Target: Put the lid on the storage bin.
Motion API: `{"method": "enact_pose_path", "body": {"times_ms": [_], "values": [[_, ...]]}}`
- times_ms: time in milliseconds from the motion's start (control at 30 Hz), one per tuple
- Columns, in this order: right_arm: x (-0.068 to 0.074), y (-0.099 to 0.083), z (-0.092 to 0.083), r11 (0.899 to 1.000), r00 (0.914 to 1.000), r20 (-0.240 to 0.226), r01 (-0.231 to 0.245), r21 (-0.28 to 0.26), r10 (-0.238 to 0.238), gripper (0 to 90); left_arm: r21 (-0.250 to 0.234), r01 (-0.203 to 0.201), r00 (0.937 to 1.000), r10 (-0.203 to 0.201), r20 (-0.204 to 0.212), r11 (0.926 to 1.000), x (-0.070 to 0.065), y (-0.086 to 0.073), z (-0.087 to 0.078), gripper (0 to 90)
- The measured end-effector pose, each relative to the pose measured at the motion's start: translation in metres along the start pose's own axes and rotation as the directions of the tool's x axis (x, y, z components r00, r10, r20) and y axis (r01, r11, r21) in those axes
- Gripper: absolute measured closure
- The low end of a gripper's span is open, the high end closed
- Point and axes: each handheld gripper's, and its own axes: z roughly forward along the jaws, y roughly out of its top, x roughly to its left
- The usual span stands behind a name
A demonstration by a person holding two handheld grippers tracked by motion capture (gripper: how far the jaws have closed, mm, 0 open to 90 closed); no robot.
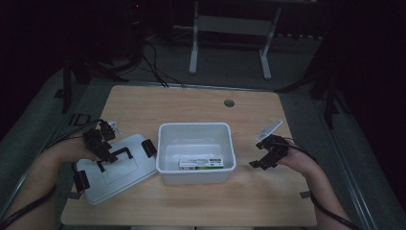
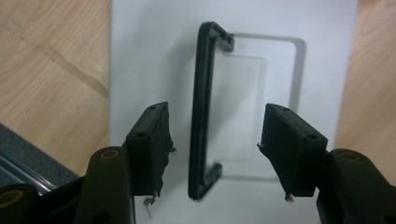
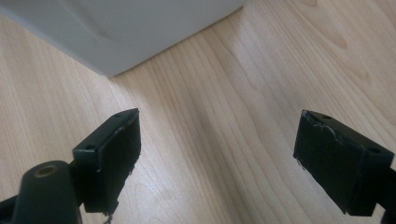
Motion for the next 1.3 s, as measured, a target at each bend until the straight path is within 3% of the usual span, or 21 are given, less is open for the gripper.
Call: {"method": "enact_pose_path", "body": {"times_ms": [167, 400, 533, 833, 900, 1033, 1133, 1300], "values": [[0.0, 0.0, 0.004, 1.0, 1.0, 0.001, -0.005, 0.014, 0.005, 14.5, 0.022, -0.019, 0.9998, 0.019, -0.006, 0.9996, 0.005, 0.002, 0.014, 44.0], [-0.001, -0.002, 0.006, 1.0, 1.0, 0.001, -0.009, 0.03, 0.009, 14.5, 0.032, -0.04, 0.999, 0.039, 0.023, 0.9987, 0.007, 0.005, 0.027, 57.1], [-0.002, -0.004, 0.006, 0.999, 0.9998, 0.005, -0.018, 0.031, 0.018, 14.6, 0.023, -0.055, 0.9982, 0.054, 0.023, 0.9982, 0.007, 0.009, 0.025, 68.3], [-0.003, -0.006, 0.007, 0.999, 0.9997, 0.012, -0.024, 0.032, 0.023, 14.6, 0.07, -0.052, 0.9975, 0.049, 0.051, 0.9962, 0.004, 0.012, 0.029, 73.7], [-0.003, -0.006, 0.008, 0.999, 0.9997, 0.015, -0.018, 0.043, 0.017, 14.6, 0.079, -0.071, 0.9969, 0.069, 0.038, 0.9943, 0.003, 0.012, 0.031, 76.0], [-0.003, -0.006, 0.011, 0.999, 0.9995, 0.022, -0.022, 0.046, 0.021, 14.5, 0.083, -0.067, 0.9961, 0.061, 0.063, 0.9943, 0.002, 0.012, 0.029, 83.0], [-0.003, -0.006, 0.013, 0.999, 0.9994, 0.025, -0.026, 0.046, 0.025, 14.6, 0.096, -0.087, 0.9956, 0.083, 0.044, 0.9916, 0.0, 0.011, 0.026, 83.5], [-0.003, -0.006, 0.012, 0.999, 0.9992, 0.03, -0.028, 0.043, 0.027, 14.6, 0.093, -0.08, 0.9966, 0.077, 0.029, 0.9925, -0.001, 0.004, 0.014, 83.6]]}}
